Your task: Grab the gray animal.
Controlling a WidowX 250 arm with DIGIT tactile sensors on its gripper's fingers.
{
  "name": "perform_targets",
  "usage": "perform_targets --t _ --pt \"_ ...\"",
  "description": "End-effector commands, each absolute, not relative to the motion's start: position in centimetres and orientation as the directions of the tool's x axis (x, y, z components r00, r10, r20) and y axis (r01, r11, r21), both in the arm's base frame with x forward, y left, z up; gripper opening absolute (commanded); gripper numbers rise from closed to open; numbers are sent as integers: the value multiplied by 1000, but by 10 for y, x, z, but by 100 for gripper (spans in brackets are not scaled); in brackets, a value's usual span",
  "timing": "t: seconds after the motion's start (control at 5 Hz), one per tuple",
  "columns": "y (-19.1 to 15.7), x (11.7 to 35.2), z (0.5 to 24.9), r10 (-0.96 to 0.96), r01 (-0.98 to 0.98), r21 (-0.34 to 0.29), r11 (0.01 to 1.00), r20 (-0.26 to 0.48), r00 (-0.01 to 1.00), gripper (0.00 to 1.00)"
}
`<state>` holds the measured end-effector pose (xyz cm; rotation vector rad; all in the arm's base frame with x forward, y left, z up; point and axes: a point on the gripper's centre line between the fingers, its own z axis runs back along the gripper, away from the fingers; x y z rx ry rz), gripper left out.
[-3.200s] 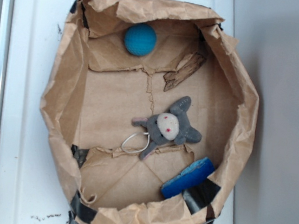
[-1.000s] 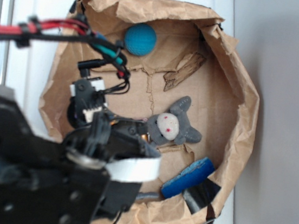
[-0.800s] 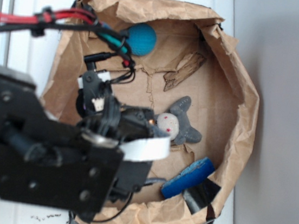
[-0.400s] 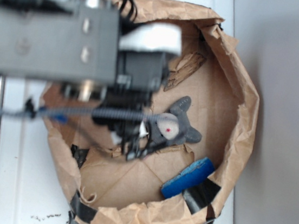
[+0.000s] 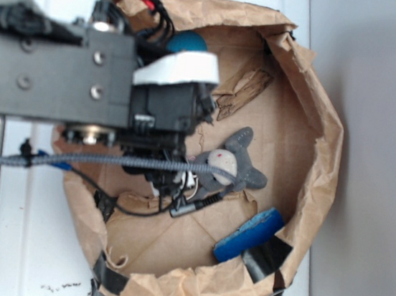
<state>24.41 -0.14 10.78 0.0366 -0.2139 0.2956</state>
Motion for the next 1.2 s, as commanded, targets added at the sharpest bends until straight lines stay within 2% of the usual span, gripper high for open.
perform_targets --t 0.0,0.2,0.6,0.8,1.0 --pt "-17 292 85 314 -336 82 938 202 928 100" --pt "-18 311 75 287 -304 56 951 204 936 100" --pt "-10 346 58 293 -315 77 946 213 932 100" --pt "-2 345 59 279 -302 60 951 247 928 0" --pt "3 339 70 274 -303 58 951 291 917 0"
